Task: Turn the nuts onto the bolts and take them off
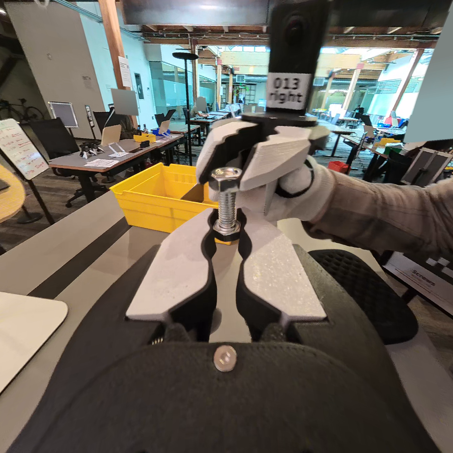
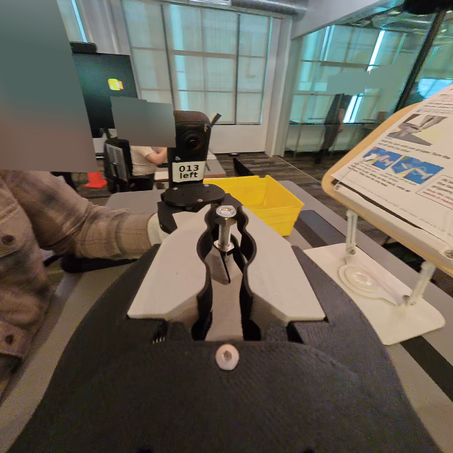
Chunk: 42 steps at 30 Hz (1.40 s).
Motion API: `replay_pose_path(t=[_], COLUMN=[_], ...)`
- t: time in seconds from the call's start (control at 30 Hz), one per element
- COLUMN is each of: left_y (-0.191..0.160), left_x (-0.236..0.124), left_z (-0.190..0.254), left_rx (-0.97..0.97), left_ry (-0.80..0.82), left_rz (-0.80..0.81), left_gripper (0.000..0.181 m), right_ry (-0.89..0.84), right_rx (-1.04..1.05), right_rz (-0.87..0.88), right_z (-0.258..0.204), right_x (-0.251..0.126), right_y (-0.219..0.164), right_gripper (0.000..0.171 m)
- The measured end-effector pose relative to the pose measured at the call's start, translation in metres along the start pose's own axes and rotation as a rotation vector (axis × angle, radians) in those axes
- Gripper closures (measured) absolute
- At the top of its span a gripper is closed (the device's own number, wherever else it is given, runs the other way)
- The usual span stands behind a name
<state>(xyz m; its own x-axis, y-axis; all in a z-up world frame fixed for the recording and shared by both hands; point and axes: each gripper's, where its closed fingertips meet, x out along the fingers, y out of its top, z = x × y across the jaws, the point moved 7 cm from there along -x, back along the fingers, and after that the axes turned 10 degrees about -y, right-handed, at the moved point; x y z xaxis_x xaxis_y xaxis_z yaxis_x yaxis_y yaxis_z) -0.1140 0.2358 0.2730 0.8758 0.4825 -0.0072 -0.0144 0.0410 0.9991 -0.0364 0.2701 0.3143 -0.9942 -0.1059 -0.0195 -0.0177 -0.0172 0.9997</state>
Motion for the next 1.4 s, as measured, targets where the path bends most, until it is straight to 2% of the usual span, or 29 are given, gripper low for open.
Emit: replay_pose_path(t=[0.37, 0.5, 0.57, 0.7, 0.9, 1.07, 1.17, 1.3, 1.4], left_y=[0.001, 0.0, 0.002, 0.002, -0.001, -0.003, -0.004, -0.004, -0.004], left_x=[0.021, 0.025, 0.022, 0.016, 0.013, 0.013, 0.014, 0.014, 0.014], left_z=[0.044, 0.054, 0.05, 0.037, 0.021, 0.017, 0.017, 0.017, 0.017], left_rx=[0.0, 0.019, 0.009, 0.018, 0.005, -0.007, -0.005, -0.003, -0.003], left_ry=[-0.31, -0.351, -0.335, -0.25, -0.126, -0.096, -0.088, -0.089, -0.091], left_rz=[0.024, 0.017, 0.029, 0.001, -0.033, -0.048, -0.06, -0.066, -0.063], left_gripper=[0.167, 0.167, 0.166, 0.167, 0.166, 0.166, 0.166, 0.166, 0.166], right_ry=[0.917, 1.115, 1.08, 0.811, 0.346, 0.094, 0.027, 0.043, 0.043], right_rx=[0.148, 0.144, 0.128, 0.104, 0.012, 0.004, -0.009, 0.006, 0.016], right_rz=[-0.011, 0.006, 0.04, 0.156, 0.151, 0.15, 0.132, 0.144, 0.155], right_z=[-0.002, -0.011, -0.009, 0.005, 0.006, -0.001, -0.003, -0.006, -0.006], right_x=[-0.015, -0.009, -0.005, -0.008, -0.02, -0.027, -0.029, -0.029, -0.029], right_y=[-0.003, -0.004, -0.003, 0.01, 0.007, -0.006, -0.012, -0.015, -0.016], right_gripper=[0.156, 0.155, 0.155, 0.133, 0.133, 0.138, 0.141, 0.156, 0.157])
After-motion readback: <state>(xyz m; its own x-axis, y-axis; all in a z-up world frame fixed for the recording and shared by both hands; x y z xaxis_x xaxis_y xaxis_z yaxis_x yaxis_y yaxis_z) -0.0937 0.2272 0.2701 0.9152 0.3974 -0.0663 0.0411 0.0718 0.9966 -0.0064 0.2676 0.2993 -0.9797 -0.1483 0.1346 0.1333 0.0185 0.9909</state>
